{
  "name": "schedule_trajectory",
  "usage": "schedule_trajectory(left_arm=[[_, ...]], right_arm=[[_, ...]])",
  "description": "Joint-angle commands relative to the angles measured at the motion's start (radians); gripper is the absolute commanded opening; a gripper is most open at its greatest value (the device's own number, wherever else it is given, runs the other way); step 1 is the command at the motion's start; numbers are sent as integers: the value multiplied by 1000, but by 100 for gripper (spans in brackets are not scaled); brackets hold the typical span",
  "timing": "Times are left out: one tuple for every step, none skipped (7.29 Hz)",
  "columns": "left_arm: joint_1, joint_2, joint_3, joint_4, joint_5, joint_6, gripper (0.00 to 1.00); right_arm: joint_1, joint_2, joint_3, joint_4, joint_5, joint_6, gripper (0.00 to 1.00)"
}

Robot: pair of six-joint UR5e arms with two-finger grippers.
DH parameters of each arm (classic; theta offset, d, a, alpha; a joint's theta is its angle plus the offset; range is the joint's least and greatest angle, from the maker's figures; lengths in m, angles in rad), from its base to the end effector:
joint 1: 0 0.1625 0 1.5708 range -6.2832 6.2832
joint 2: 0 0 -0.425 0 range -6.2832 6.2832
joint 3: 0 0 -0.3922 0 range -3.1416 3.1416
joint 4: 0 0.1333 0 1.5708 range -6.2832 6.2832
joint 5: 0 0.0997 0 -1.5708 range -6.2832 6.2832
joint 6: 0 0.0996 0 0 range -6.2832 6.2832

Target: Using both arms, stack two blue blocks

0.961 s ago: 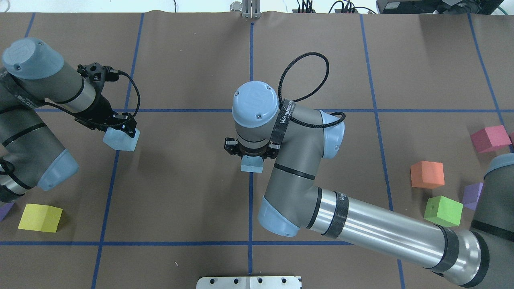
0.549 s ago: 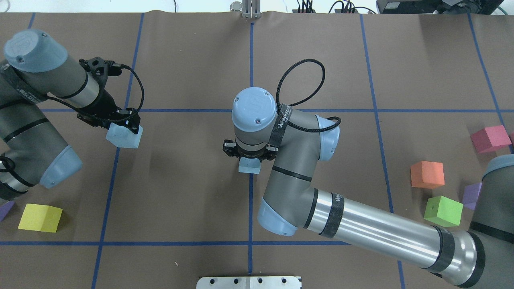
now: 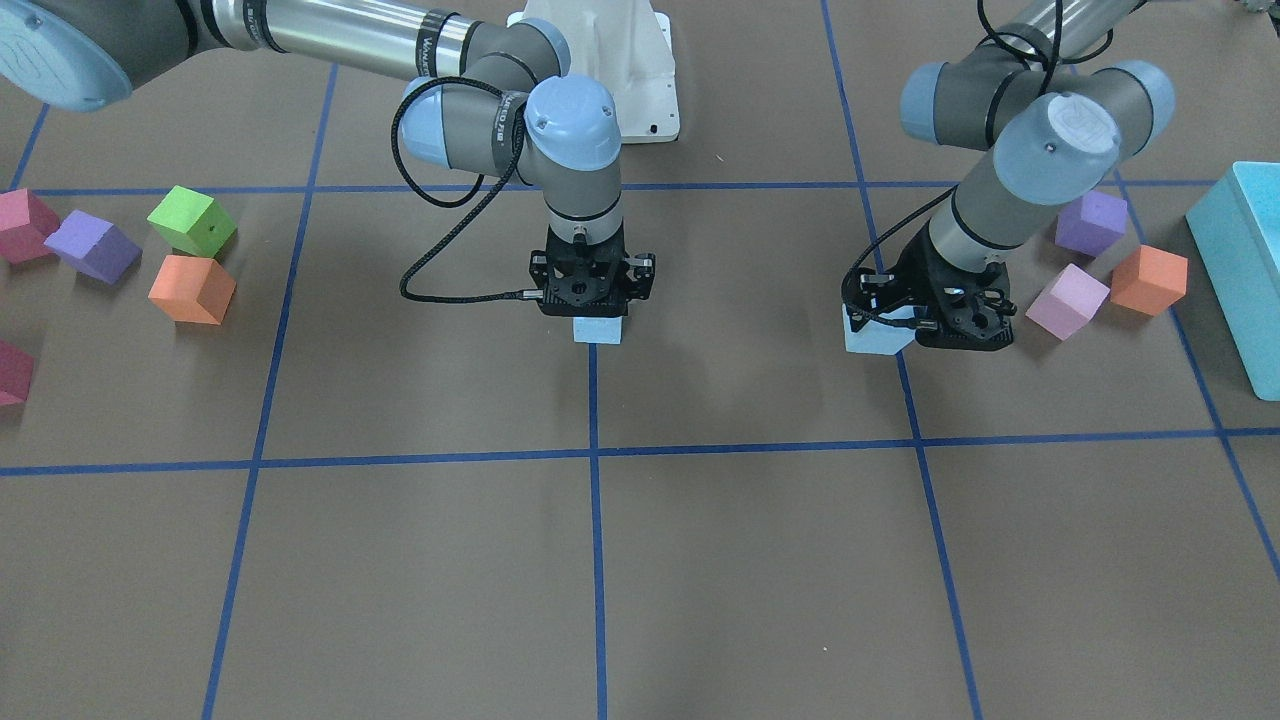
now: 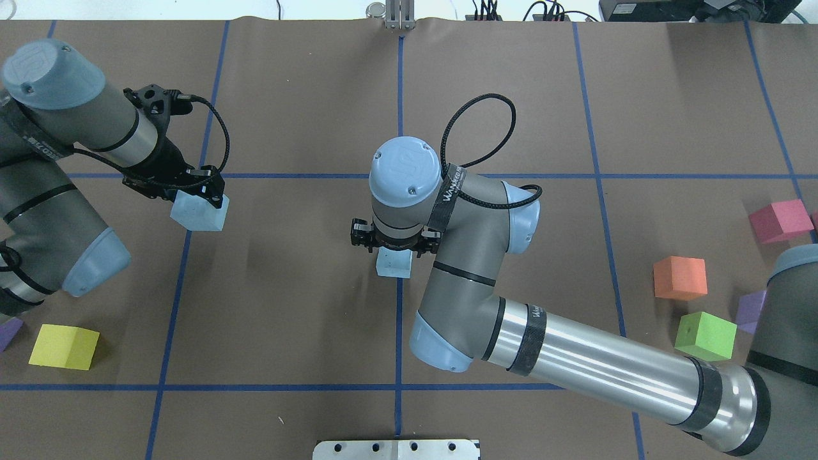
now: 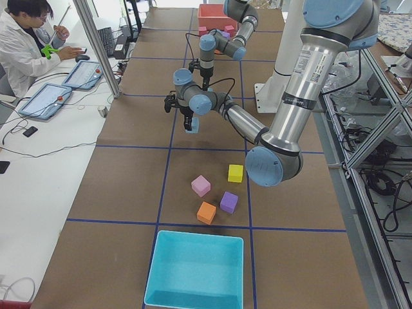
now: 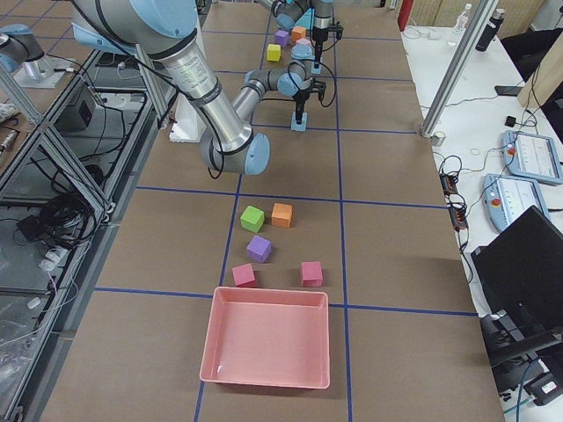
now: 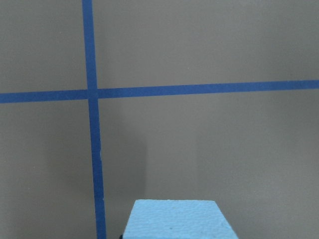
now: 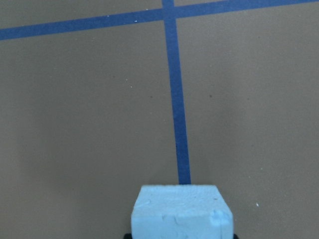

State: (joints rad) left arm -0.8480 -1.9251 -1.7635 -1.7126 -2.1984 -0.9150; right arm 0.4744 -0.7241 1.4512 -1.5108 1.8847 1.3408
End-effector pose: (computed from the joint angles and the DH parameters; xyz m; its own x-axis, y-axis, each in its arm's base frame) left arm 0.3478 -0.5074 0.3560 0.6244 0.0383 -0.7802 -0.0260 0.9993 0.0283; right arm -0.6193 -0.4333 0.1796 0.6661 0.0983 0.7393 -0.0905 0.9946 -0.0507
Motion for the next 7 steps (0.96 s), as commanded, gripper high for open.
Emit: schedule_trajectory(left_arm=[[1,-40,-25,60,-1,-57,65],[1,-117,-25,164,2,-62,65],[4,-158,-25,198,6,-70,65],[7,-188,-11,199,6,-85,65],[12,-262,46,202,8,-87,65],[26,-319,99,202,14,-90,65],[64,-343,104,199,81,-144,65]], right_arm=[[59,-17,43,-12,80,-12,100],[105,-56,113,-40,132,-25,100],[139,-86,161,-80,134,-73,100],[168,-104,169,-92,134,-119,100],[200,-121,169,-92,139,-153,100],[242,-141,169,-91,161,-214,100],[286,-171,167,-91,177,-303,100]])
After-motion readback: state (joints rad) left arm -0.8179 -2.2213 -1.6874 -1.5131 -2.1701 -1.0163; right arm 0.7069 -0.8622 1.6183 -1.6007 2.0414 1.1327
